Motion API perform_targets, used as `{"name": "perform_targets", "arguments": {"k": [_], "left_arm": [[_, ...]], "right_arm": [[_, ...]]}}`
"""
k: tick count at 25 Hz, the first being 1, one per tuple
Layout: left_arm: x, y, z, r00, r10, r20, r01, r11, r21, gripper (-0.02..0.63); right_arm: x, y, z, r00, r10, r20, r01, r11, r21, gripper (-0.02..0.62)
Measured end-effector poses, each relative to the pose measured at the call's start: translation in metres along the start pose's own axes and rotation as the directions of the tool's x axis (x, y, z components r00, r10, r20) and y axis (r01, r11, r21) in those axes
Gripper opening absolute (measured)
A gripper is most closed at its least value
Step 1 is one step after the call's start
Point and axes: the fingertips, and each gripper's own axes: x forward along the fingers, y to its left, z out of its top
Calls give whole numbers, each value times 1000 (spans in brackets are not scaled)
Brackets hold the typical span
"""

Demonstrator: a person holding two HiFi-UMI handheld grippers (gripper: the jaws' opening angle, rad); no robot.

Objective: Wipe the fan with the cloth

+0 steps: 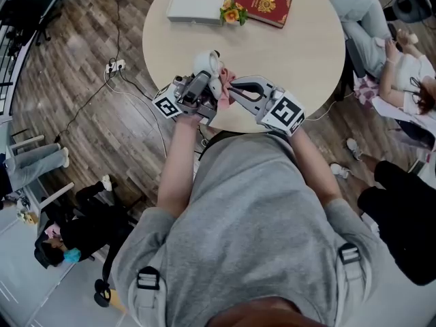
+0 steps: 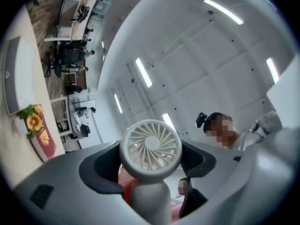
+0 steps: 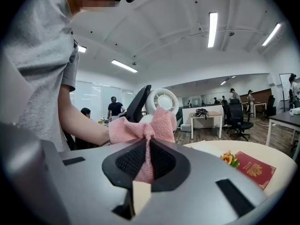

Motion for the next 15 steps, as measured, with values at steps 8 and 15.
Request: {"name": "perform_targets", "arguments": {"k": [8, 15], "left_arm": [[-1, 23, 9, 974, 227, -12, -223, 963, 151, 376], [-3, 43, -5, 934, 355, -42, -340, 919, 200, 376]], "right_arm": [[6, 10, 10, 1000, 18, 9, -19, 1000, 23, 28], [19, 9, 21, 999, -5, 32, 7, 998, -63, 28]]}}
